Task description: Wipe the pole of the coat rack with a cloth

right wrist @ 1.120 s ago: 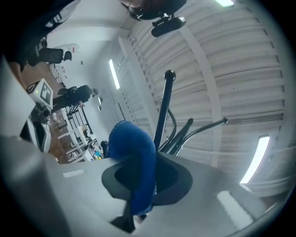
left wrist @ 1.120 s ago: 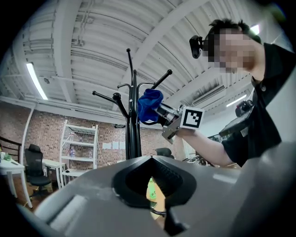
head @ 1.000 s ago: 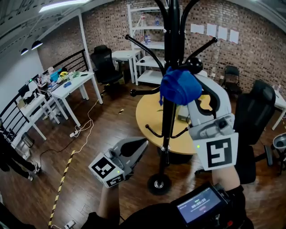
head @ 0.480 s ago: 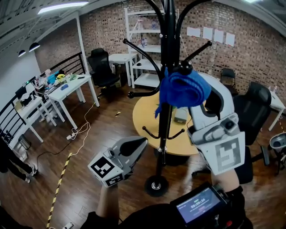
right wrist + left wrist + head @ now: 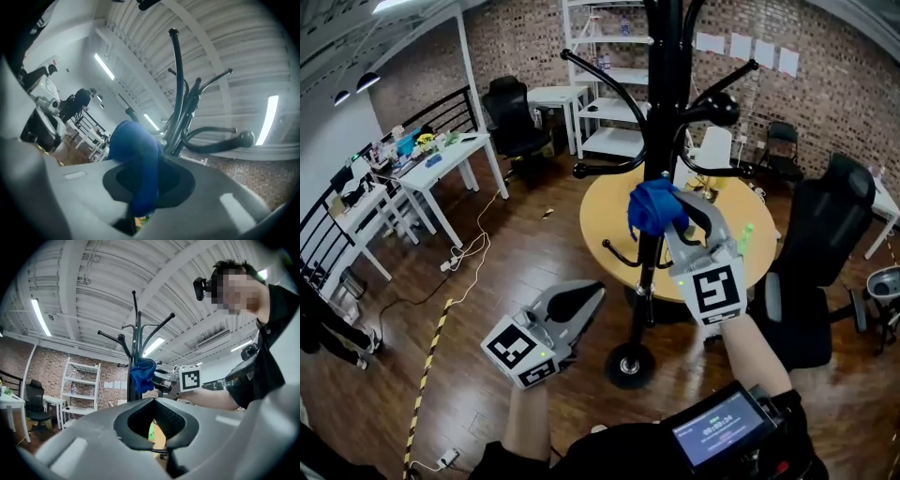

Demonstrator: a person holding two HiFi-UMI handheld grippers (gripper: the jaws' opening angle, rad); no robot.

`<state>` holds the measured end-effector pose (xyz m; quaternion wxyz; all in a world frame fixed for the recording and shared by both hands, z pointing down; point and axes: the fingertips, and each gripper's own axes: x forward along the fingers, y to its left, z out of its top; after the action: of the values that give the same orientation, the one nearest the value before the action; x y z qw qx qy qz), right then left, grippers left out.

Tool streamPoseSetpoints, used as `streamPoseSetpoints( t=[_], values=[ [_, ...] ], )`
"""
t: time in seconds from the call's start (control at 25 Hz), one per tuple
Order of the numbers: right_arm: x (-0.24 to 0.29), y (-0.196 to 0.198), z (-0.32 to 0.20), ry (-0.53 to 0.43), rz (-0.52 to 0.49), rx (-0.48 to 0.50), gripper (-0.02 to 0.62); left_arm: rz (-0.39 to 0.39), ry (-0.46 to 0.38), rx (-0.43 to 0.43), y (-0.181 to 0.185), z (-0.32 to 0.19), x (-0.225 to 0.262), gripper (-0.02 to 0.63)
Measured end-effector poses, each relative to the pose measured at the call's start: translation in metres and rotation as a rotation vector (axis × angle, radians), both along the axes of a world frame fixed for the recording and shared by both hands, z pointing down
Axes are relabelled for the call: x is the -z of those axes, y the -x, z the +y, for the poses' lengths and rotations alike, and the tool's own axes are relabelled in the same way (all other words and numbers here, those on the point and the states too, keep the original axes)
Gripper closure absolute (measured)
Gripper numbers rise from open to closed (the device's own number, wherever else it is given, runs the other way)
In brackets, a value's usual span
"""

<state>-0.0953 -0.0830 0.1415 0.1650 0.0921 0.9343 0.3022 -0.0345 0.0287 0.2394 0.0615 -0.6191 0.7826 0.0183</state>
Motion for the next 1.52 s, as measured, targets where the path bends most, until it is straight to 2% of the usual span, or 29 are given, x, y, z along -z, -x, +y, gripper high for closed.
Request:
streamPoseSetpoints(
  t=[0.24, 0.44, 0.6, 0.72, 0.88, 1.0, 1.08, 1.2, 1.32, 1.52],
  values=[
    [-0.129, 0.006, 0.003, 0.059, 0.369, 0.062, 0.551, 0.027, 0.012, -0.015, 0.005, -0.004, -0.016, 0.606],
    [-0.239, 0.009, 0.011, 0.017, 0.686, 0.077, 0.551, 0.049, 0.023, -0.047, 0.008, -0.022, -0.026, 0.606],
    [-0.268, 0.001, 0.015, 0.091, 0.773, 0.101, 0.551, 0.074, 0.034, -0.050, 0.008, -0.024, -0.037, 0.606],
    [-0.263, -0.016, 0.023, 0.136, 0.843, 0.178, 0.551, 0.069, 0.030, -0.049, 0.008, -0.025, -0.034, 0.606],
    [-0.257, -0.040, 0.033, 0.123, 0.897, 0.254, 0.551, 0.056, 0.034, -0.049, 0.004, -0.025, -0.029, 0.606],
    [-0.264, -0.026, 0.024, 0.065, 0.841, 0.182, 0.551, 0.044, 0.029, -0.048, 0.001, -0.026, -0.026, 0.606],
    [-0.267, -0.005, 0.011, 0.018, 0.751, 0.104, 0.551, 0.034, 0.027, -0.051, -0.001, -0.026, -0.022, 0.606],
    [-0.245, 0.009, 0.005, 0.000, 0.606, 0.052, 0.551, 0.020, 0.028, -0.052, -0.009, -0.022, -0.017, 0.606],
    [-0.185, 0.007, 0.006, 0.031, 0.417, 0.043, 0.551, 0.006, 0.023, -0.038, -0.011, -0.015, -0.013, 0.606],
    [-0.042, -0.005, 0.003, 0.035, 0.089, 0.020, 0.551, -0.021, 0.007, -0.016, -0.016, -0.004, -0.003, 0.606]
  ],
)
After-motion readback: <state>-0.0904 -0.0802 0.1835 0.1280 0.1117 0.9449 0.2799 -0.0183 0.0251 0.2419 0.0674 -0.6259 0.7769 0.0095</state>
